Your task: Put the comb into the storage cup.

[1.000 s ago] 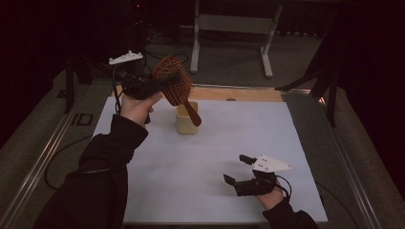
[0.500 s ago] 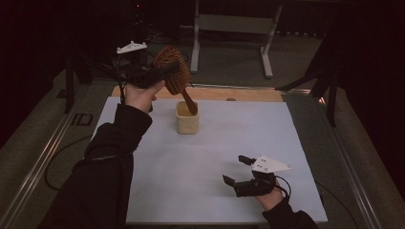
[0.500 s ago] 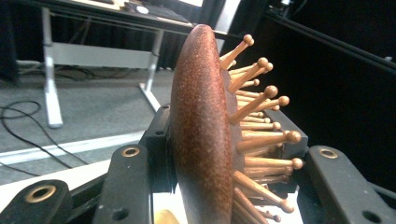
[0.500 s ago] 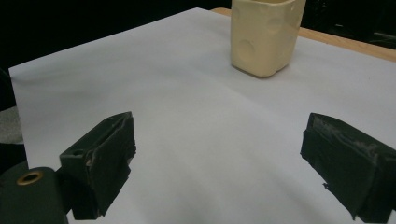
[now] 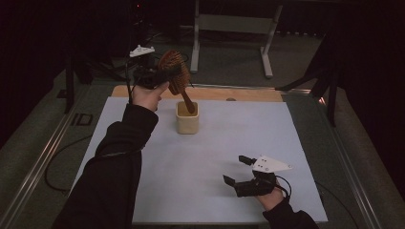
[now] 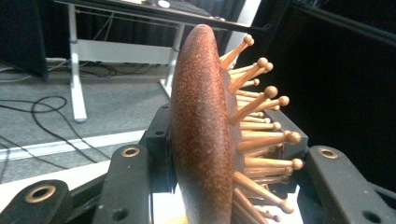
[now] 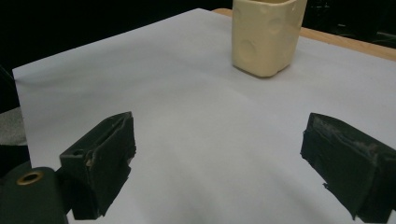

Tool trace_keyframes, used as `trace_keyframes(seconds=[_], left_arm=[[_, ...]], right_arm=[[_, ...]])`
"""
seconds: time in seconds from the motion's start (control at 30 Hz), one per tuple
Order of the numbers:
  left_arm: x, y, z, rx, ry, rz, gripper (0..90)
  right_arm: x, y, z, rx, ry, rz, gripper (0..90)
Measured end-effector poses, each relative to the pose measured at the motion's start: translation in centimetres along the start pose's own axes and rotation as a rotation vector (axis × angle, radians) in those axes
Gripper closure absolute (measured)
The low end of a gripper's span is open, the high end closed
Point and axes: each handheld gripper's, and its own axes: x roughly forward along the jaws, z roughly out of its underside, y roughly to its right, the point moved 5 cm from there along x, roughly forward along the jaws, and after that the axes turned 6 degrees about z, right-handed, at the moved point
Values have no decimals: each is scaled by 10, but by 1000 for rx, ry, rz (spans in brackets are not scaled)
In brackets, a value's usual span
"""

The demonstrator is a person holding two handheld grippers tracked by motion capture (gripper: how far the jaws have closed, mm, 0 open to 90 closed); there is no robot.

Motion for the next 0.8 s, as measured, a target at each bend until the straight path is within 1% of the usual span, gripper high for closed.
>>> trace_keyframes(seconds=[0.03,0.07,0.23,0.27,0.33,0.5,0.63,0.73,0.8], left_arm=[[0,0,0,0,0,0,544],[3,-2,3,-9,-2,0,544],[9,-7,10,-13,-10,-10,544],[11,-9,13,-24,-14,-9,544],[14,-11,16,-32,-15,-8,544],[19,-13,22,-39,-19,-8,544],[24,-14,29,-29,-35,-8,544],[28,-16,34,-42,-39,-1,543],[31,-17,38,-44,-45,2,543]], right_arm=[[0,0,0,1,-1,-1,94],[1,0,0,0,-1,-3,94],[1,-1,1,-4,-4,-5,94],[1,-1,1,-4,-3,-3,94],[1,-1,1,-2,-2,-4,94],[1,0,1,1,-2,-4,94],[0,1,1,3,-1,-5,94],[0,0,1,4,0,-4,94],[0,1,1,1,-1,-2,94]])
